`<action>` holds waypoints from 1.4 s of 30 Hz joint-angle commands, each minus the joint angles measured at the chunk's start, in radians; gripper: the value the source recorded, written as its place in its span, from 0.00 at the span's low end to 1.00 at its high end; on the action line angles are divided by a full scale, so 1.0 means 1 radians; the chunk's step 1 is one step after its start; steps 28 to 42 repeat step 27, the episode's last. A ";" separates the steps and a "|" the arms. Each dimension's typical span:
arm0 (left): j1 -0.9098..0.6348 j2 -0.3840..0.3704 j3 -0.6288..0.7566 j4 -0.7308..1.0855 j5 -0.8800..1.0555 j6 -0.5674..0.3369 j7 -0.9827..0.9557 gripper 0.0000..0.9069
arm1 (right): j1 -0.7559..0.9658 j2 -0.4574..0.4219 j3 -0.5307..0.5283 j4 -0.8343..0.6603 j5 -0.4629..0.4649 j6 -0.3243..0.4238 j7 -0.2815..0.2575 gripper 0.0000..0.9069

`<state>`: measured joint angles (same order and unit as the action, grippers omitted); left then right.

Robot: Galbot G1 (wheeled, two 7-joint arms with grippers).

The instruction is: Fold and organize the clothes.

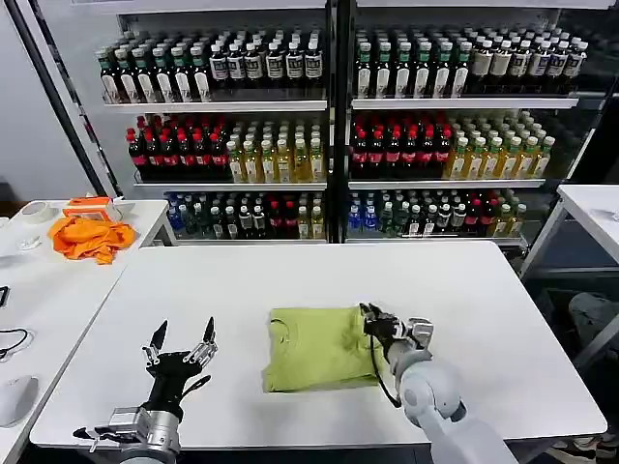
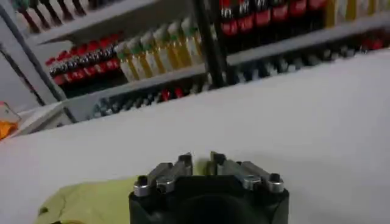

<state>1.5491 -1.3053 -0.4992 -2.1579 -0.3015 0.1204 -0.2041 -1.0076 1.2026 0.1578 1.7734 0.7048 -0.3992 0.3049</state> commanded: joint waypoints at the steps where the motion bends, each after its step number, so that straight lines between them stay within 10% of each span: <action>1: 0.005 -0.001 0.003 -0.018 0.002 -0.001 0.003 1.00 | -0.271 -0.027 0.087 0.141 -0.440 0.288 -0.077 1.00; 15: 0.034 -0.001 0.007 -0.059 0.021 0.009 0.010 1.00 | -0.551 0.005 0.253 0.336 -0.550 0.412 -0.075 1.00; 42: 0.073 -0.008 0.018 -0.101 0.046 0.024 0.023 1.00 | -0.617 0.030 0.310 0.401 -0.503 0.403 -0.082 1.00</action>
